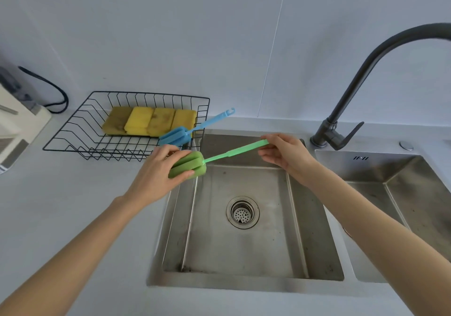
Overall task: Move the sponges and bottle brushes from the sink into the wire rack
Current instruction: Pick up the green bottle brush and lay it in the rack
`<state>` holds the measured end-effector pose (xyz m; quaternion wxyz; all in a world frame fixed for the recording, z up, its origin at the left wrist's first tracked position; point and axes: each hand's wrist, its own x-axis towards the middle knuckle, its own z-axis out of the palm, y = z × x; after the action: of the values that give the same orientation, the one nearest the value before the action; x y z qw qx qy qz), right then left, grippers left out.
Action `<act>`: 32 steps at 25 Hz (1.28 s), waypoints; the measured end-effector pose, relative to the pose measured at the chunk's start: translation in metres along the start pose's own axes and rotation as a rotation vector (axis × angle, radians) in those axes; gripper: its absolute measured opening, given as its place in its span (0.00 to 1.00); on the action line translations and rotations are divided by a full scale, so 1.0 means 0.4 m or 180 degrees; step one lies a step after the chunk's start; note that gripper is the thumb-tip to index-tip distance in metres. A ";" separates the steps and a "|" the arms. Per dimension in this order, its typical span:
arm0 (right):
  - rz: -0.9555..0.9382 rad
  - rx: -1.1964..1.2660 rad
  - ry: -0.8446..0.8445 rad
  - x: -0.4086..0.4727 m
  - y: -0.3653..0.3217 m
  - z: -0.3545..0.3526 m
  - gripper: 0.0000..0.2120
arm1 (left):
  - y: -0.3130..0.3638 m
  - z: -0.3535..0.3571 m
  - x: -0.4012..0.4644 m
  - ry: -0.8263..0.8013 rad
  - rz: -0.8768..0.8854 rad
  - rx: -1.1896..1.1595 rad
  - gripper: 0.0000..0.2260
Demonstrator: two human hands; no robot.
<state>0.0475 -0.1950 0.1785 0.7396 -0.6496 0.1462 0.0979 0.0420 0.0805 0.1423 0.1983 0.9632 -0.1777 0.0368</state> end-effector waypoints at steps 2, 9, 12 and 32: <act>-0.0046 -0.0031 -0.0047 0.018 -0.025 0.033 0.10 | -0.018 -0.018 0.021 0.0217 -0.0097 0.0065 0.30; -0.0197 -0.0206 -0.0035 0.080 -0.083 0.135 0.10 | -0.080 -0.047 0.108 0.0404 -0.0505 -0.0071 0.21; -0.0205 -0.0297 0.0033 0.111 -0.087 0.160 0.09 | -0.098 -0.048 0.141 0.0292 -0.0606 -0.0361 0.21; 0.0354 -0.0966 0.0157 0.242 0.013 0.193 0.12 | -0.209 0.036 0.231 -0.0564 -0.1252 -0.0611 0.18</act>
<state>0.1433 -0.1224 0.1494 0.6227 -0.7470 0.1836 0.1436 0.1580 0.1163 0.1114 0.2760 0.9555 -0.0061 -0.1043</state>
